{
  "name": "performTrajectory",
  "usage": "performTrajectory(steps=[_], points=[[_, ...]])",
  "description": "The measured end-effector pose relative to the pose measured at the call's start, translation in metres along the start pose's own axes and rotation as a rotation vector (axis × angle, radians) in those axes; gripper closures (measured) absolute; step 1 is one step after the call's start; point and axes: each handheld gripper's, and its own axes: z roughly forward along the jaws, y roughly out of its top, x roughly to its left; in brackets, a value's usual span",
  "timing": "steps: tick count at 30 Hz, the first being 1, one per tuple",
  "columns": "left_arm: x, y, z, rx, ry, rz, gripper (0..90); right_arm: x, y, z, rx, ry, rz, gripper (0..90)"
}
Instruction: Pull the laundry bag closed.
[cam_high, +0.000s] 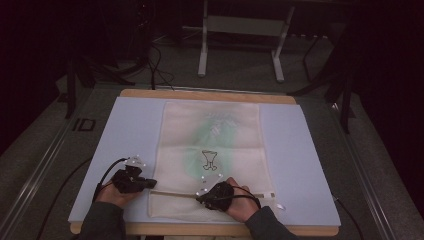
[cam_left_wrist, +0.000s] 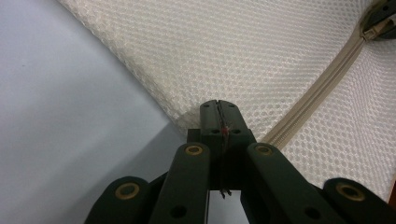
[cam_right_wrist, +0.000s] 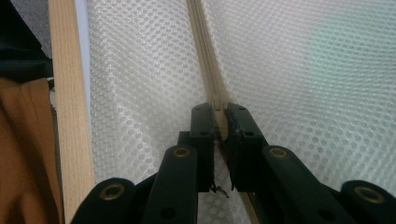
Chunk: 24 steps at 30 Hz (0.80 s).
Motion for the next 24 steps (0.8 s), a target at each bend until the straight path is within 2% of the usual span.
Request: performTrajectory(steps=[24], points=[[0.0, 0.0, 0.0, 0.0, 0.0, -0.002, 89.8, -0.006, -0.017, -0.008, 0.004, -0.018, 0.033, 82.3]])
